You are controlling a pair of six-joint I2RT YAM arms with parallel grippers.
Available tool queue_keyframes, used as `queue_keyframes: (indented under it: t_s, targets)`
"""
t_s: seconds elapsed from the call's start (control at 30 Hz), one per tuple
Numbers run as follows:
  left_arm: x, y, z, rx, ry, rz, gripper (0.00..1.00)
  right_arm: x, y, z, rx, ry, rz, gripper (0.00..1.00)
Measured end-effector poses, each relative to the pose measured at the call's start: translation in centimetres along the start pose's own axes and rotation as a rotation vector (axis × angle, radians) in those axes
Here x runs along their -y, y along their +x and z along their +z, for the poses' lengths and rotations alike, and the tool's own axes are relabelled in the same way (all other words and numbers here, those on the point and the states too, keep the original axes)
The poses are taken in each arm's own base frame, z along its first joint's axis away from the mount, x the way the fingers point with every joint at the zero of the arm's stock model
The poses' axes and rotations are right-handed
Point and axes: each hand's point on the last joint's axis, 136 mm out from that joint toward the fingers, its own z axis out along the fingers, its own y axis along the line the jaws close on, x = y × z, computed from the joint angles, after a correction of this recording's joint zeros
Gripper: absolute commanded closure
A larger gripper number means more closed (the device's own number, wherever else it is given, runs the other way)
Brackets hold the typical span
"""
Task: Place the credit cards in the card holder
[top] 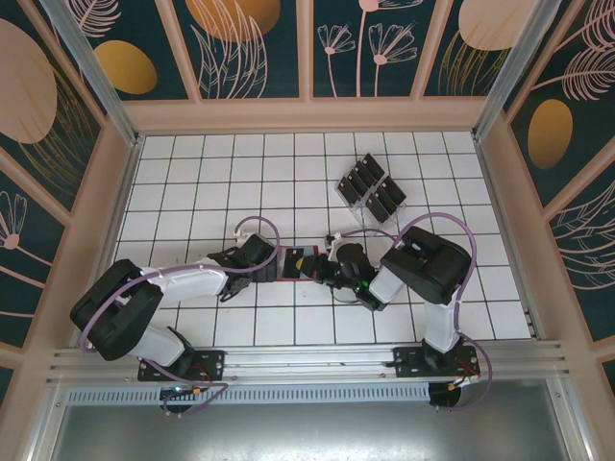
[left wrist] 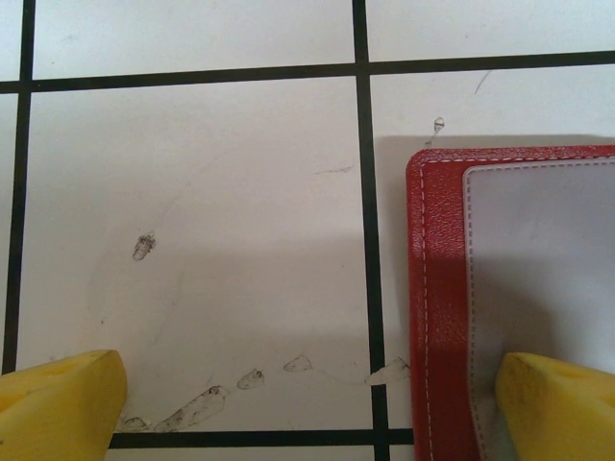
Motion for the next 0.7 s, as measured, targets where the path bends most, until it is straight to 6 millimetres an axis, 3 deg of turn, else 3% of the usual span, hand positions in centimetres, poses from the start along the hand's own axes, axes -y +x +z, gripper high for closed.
queue_keyframes:
  t_s: [0.7]
  targets:
    - [0.01, -0.01, 0.0, 0.001, 0.0, 0.0, 0.01, -0.45, 0.18, 0.93, -0.036, -0.01, 0.006, 1.0]
